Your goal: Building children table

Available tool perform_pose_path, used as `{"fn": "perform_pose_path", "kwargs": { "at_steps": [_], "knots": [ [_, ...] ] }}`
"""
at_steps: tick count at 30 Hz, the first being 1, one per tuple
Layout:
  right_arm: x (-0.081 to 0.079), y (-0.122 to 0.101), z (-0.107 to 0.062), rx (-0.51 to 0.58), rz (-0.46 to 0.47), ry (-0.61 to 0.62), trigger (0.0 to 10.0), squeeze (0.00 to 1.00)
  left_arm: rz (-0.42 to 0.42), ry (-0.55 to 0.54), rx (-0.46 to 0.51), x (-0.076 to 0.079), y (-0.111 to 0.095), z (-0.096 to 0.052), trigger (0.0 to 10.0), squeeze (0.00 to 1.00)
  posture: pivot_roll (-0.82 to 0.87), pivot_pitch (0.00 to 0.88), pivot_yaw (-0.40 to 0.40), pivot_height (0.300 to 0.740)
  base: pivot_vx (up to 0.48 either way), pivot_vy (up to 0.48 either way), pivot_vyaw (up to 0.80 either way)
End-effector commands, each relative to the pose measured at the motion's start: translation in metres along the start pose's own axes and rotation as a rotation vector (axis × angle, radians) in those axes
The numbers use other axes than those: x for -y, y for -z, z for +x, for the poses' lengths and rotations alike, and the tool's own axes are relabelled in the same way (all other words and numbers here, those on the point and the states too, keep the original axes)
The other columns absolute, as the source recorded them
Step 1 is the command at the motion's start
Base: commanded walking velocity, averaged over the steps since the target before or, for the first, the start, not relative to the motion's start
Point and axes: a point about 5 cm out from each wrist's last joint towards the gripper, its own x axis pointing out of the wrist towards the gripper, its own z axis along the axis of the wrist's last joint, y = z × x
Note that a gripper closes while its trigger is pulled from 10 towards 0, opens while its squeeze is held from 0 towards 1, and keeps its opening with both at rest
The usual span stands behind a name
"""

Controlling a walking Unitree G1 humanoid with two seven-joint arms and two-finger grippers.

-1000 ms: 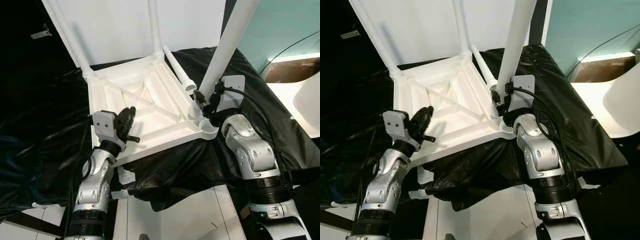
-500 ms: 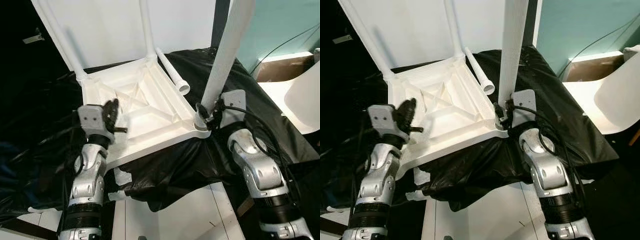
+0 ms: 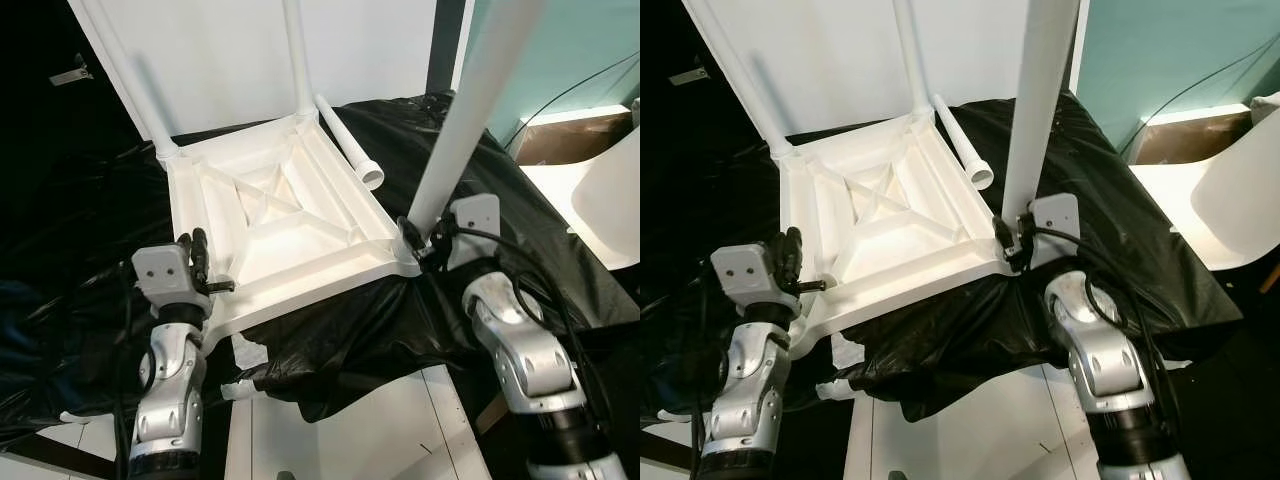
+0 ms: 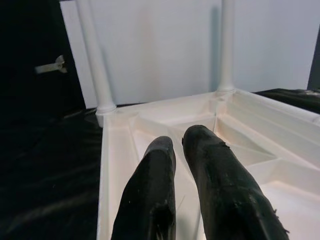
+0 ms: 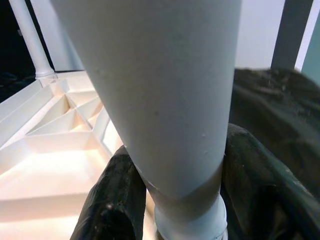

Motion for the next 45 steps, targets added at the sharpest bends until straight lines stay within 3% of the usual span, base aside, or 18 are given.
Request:
{"fn": "perform_pose_path", "kwargs": {
  "at_steps": [1,5,8,11,16,18,21,24,27,33,37,45],
  "knots": [
    [0.000,-0.006,0.003,0.032,-0.010,-0.012,10.0,0.00,0.026,0.090,0.000,0.005,0.001,0.002,10.0,0.00,-0.10,0.000,0.097,0.740,0.000,0.000,0.00],
    [0.000,-0.014,0.009,0.059,-0.012,-0.029,10.0,0.00,0.031,0.197,-0.016,0.013,0.000,0.006,10.0,0.00,-0.10,0.000,0.097,0.740,0.000,0.000,0.00],
    [-0.007,-0.028,0.013,0.105,0.007,-0.054,10.0,0.00,0.032,0.346,-0.062,0.018,0.000,0.005,10.0,0.00,-0.10,0.000,0.099,0.740,0.000,0.000,0.00],
    [-0.012,-0.036,0.013,0.133,0.031,-0.059,10.0,0.00,0.018,0.401,-0.050,0.018,-0.006,0.005,10.0,0.00,-0.10,0.000,0.099,0.740,0.000,0.000,0.00],
    [-0.007,-0.042,0.012,0.158,0.080,-0.006,10.0,0.00,-0.051,0.352,0.020,0.016,-0.020,0.009,10.0,0.00,-0.10,0.000,0.098,0.740,0.000,0.000,0.00],
    [0.001,-0.027,0.007,0.117,0.118,0.101,10.0,0.00,-0.097,0.193,0.069,0.008,-0.024,0.013,10.0,0.00,-0.10,0.000,0.096,0.740,0.000,0.000,0.00],
    [0.004,-0.021,0.004,0.099,0.128,0.143,10.0,0.00,-0.111,0.130,0.082,0.005,-0.024,0.014,10.0,0.00,-0.10,0.000,0.096,0.740,0.000,0.000,0.00],
    [0.005,-0.004,-0.010,0.056,0.179,0.249,10.0,0.00,-0.137,-0.080,0.114,-0.008,-0.024,0.009,10.0,0.00,-0.10,0.000,0.097,0.740,0.000,0.000,0.00],
    [0.006,0.005,-0.023,0.017,0.198,0.288,10.0,0.00,-0.098,-0.140,0.114,-0.015,-0.024,0.002,10.0,0.00,-0.09,0.000,0.098,0.740,0.000,0.000,0.00],
    [0.008,0.013,-0.032,-0.023,0.177,0.283,10.0,0.00,-0.061,-0.114,0.092,-0.016,-0.021,-0.006,10.0,0.00,-0.10,0.000,0.103,0.740,0.000,0.000,0.00],
    [0.014,0.007,-0.021,-0.004,0.126,0.228,10.0,0.00,-0.030,0.034,0.077,-0.003,-0.017,-0.003,10.0,0.00,-0.10,0.000,0.099,0.740,0.000,0.000,0.00],
    [0.014,-0.012,-0.011,0.063,0.104,0.197,10.0,0.00,-0.036,0.149,0.062,0.005,-0.018,0.004,10.0,0.00,-0.09,0.000,0.087,0.740,0.000,0.000,0.00]
  ]
}}
